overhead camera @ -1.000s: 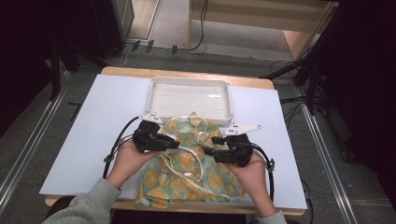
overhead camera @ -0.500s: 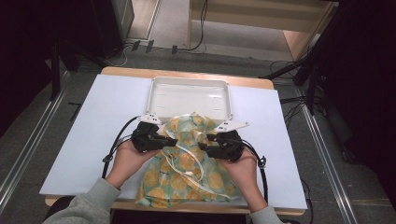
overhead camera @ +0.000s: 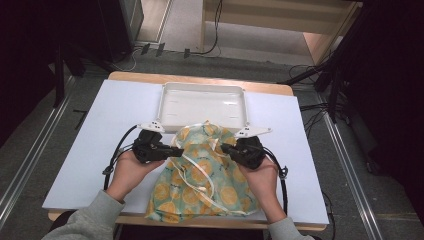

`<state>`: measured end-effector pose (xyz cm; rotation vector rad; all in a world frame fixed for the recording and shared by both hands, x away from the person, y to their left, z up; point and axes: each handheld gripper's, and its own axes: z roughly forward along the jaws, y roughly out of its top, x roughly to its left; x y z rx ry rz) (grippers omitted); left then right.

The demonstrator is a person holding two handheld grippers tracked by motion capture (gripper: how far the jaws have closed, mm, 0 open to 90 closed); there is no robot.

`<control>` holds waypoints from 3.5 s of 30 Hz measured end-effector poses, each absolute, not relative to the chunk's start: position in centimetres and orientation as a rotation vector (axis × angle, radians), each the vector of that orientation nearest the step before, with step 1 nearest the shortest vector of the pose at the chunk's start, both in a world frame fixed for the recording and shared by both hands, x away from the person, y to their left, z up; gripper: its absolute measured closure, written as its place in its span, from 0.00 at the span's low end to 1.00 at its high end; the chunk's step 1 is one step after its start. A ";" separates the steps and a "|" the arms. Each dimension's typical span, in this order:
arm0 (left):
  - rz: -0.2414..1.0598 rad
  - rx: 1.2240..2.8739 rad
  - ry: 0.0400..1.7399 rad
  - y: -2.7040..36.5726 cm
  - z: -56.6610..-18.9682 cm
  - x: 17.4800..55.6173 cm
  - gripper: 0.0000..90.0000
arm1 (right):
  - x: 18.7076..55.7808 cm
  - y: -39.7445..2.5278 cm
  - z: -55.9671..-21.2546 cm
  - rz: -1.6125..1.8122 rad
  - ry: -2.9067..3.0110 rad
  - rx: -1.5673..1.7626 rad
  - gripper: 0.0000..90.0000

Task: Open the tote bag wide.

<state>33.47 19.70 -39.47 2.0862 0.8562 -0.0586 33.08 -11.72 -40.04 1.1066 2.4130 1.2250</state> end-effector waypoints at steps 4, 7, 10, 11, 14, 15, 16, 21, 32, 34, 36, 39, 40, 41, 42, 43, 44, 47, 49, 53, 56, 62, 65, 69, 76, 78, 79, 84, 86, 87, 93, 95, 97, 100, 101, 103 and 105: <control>-0.054 2.079 0.878 21.1 -39.2 33.2 1.00 | 33.2 -12.7 -39.8 1.229 2.388 1.125 1.00; -0.048 2.074 0.894 21.9 -39.0 33.1 1.00 | 33.3 -13.1 -39.7 1.232 2.377 1.137 1.00; -0.043 2.069 0.915 23.2 -38.7 33.1 1.00 | 33.4 -13.7 -39.5 1.234 2.360 1.146 1.00; -0.035 2.069 0.923 23.5 -38.7 33.1 1.00 | 33.4 -13.8 -39.4 1.232 2.359 1.148 1.00; -0.039 2.070 0.933 24.1 -38.6 33.2 1.00 | 33.5 -13.9 -39.4 1.231 2.356 1.147 1.00; -0.036 2.069 0.941 24.5 -38.6 33.2 1.00 | 33.5 -13.9 -39.3 1.230 2.355 1.145 1.00; -0.030 2.070 0.948 24.8 -38.6 33.2 1.00 | 33.6 -13.9 -39.3 1.233 2.354 1.143 1.00; -0.012 2.071 0.976 25.8 -38.5 33.1 1.00 | 33.6 -13.9 -39.1 1.237 2.352 1.137 1.00; -0.003 2.066 1.014 27.7 -38.6 33.4 1.00 | 34.3 -13.8 -38.7 1.250 2.361 1.129 1.00; 0.006 2.067 1.022 27.9 -38.7 33.6 1.00 | 34.5 -13.8 -38.7 1.252 2.364 1.130 1.00; 0.005 2.059 1.030 27.9 -38.9 33.9 1.00 | 34.8 -13.8 -38.7 1.258 2.365 1.133 1.00; 0.024 2.075 1.049 27.8 -39.3 34.6 1.00 | 35.2 -13.7 -38.8 1.251 2.367 1.144 1.00; 0.022 2.076 1.057 27.8 -39.5 34.9 1.00 | 35.4 -13.7 -38.9 1.254 2.369 1.149 1.00; 0.022 2.076 1.057 27.8 -39.5 34.9 1.00 | 35.5 -13.7 -39.0 1.246 2.373 1.156 1.00; 0.027 2.084 1.064 27.7 -39.9 35.3 1.00 | 35.7 -13.7 -39.1 1.241 2.374 1.159 1.00; 0.027 2.084 1.064 27.7 -39.9 35.3 1.00 | 35.7 -13.7 -39.1 1.241 2.374 1.159 1.00; 0.025 2.085 1.073 27.6 -40.2 35.5 1.00 | 35.8 -13.7 -39.4 1.235 2.376 1.166 1.00; 0.004 2.077 1.090 27.6 -40.8 36.1 1.00 | 35.9 -13.7 -39.7 1.214 2.379 1.165 1.00; -0.002 2.083 1.094 27.5 -41.0 36.3 1.00 | 36.0 -13.7 -39.9 1.209 2.381 1.179 1.00; -0.013 2.081 1.095 27.4 -41.4 36.6 0.99 | 35.9 -13.7 -40.1 1.202 2.384 1.178 1.00; -0.029 2.077 1.091 27.3 -41.4 36.4 0.93 | 35.9 -13.8 -40.1 1.223 2.397 1.193 0.96; -0.045 2.065 1.065 27.5 -40.9 35.8 0.78 | 35.3 -14.2 -39.3 1.266 2.377 1.165 0.86; -0.043 2.059 1.055 27.6 -40.6 35.6 0.73 | 35.1 -14.5 -38.9 1.279 2.365 1.162 0.83; -0.046 2.049 1.044 27.8 -40.0 35.1 0.67 | 34.7 -15.1 -38.4 1.295 2.353 1.155 0.79; -0.063 2.042 0.985 26.6 -38.6 33.5 0.61 | 33.2 -15.6 -37.5 1.306 2.344 1.133 0.76; -0.066 2.043 0.977 26.4 -38.6 33.3 0.61 | 33.0 -15.6 -37.5 1.303 2.348 1.126 0.76; -0.067 2.052 0.964 25.8 -38.4 33.0 0.60 | 32.5 -15.6 -37.4 1.304 2.350 1.120 0.76; -0.079 2.076 0.932 24.6 -38.3 32.1 0.57 | 31.7 -15.3 -37.4 1.307 2.365 1.103 0.75; -0.078 2.086 0.925 24.4 -38.3 31.9 0.56 | 31.5 -15.3 -37.5 1.304 2.367 1.108 0.75; -0.083 2.092 0.916 24.1 -38.3 31.7 0.56 | 31.3 -15.2 -37.6 1.301 2.372 1.101 0.74; -0.082 2.113 0.904 23.2 -38.7 30.6 0.54 | 30.5 -15.0 -38.4 1.290 2.390 1.100 0.72; -0.066 2.121 0.903 22.7 -39.0 30.0 0.52 | 30.2 -15.1 -38.8 1.302 2.389 1.102 0.71; -0.063 2.130 0.902 22.6 -39.1 29.8 0.52 | 30.1 -15.2 -38.9 1.303 2.388 1.105 0.70; -0.065 2.135 0.899 22.2 -39.7 29.1 0.48 | 29.7 -15.2 -39.4 1.306 2.390 1.103 0.69; -0.065 2.135 0.899 22.2 -39.7 29.1 0.48 | 29.7 -15.2 -39.4 1.306 2.390 1.103 0.69; -0.076 2.119 0.904 22.0 -40.1 28.9 0.47 | 29.6 -15.3 -39.6 1.304 2.389 1.101 0.69; -0.089 2.132 0.906 21.4 -40.7 28.7 0.44 | 29.5 -15.4 -40.0 1.297 2.390 1.107 0.68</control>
